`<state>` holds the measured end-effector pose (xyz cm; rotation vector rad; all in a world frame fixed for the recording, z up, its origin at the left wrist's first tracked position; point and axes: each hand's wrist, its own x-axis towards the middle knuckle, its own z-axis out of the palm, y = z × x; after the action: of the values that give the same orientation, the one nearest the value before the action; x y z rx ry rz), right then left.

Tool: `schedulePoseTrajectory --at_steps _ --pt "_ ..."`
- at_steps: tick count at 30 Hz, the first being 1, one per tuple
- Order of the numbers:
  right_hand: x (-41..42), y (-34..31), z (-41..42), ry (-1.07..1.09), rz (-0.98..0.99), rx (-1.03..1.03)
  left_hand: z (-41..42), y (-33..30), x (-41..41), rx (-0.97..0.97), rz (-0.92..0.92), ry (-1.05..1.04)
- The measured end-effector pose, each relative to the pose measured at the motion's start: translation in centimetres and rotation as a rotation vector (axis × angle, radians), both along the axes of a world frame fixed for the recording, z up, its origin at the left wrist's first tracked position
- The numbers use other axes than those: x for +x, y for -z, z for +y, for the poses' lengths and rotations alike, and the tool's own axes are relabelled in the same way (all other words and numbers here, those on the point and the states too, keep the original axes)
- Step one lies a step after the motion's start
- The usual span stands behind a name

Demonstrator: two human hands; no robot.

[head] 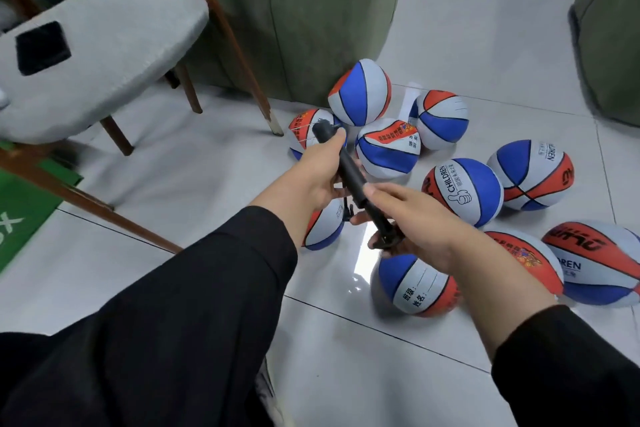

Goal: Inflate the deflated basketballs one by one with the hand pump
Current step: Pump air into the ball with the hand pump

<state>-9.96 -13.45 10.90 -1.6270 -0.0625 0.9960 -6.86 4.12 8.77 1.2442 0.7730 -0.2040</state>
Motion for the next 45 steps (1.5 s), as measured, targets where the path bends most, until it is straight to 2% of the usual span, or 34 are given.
schedulePoseTrajectory --at_steps 4,7,8,10,12,13,15,17,21,29,31,34,35,37,38,40,42,45 --pt "2.3 1.0 1.5 -0.072 -0.078 -0.133 -0.6 0.6 1.4 0.075 0.002 0.134" --pt "4.2 2.4 2.4 0.024 -0.054 -0.131 -0.4 1.6 2.4 0.058 -0.013 0.111" --pt "4.8 3.0 2.5 0.065 -0.018 -0.134 0.1 2.3 2.3 0.159 -0.022 0.08" --pt "6.0 4.4 2.6 0.126 0.006 -0.166 1.8 4.9 1.4 0.625 -0.01 0.122" --pt "6.9 6.1 2.6 0.189 0.003 -0.19 3.7 8.5 -0.5 1.051 0.103 0.363" --pt "7.2 7.0 2.7 0.216 0.006 -0.205 4.3 10.4 -1.4 1.129 0.183 0.517" --pt "7.8 9.0 2.8 0.237 0.001 -0.232 4.8 13.5 -2.7 1.126 0.272 0.751" --pt "8.1 10.8 2.9 0.251 0.001 -0.254 4.8 15.5 -3.2 1.074 0.279 0.812" --pt "8.6 13.3 3.2 0.301 0.012 -0.285 4.7 17.2 -2.2 1.001 0.205 0.682" --pt "9.4 15.1 4.4 0.341 0.088 -0.222 7.9 17.5 -0.5 0.907 0.158 0.57" --pt "9.6 14.9 4.5 0.328 0.114 -0.203 8.9 17.8 -0.8 0.791 0.183 0.516" --pt "10.2 14.5 4.6 0.299 0.159 -0.157 10.6 17.3 -1.6 0.514 0.311 0.438" --pt "10.4 14.4 4.6 0.279 0.166 -0.151 10.7 17.3 -1.7 0.516 0.334 0.379" --pt "10.4 14.4 4.6 0.247 0.169 -0.141 10.6 17.2 -1.7 0.683 0.25 0.304" --pt "10.3 14.4 4.6 0.241 0.169 -0.138 10.0 17.0 -1.7 0.755 0.169 0.339" --pt "9.9 14.5 4.6 0.25 0.186 -0.128 8.6 16.7 -2.0 0.868 0.054 0.542" --pt "9.6 14.5 4.4 0.282 0.23 -0.106 7.6 16.9 -2.6 0.986 0.087 0.708" --pt "9.4 14.5 4.0 0.283 0.235 -0.103 6.9 17.4 -2.7 1.074 0.138 0.689"
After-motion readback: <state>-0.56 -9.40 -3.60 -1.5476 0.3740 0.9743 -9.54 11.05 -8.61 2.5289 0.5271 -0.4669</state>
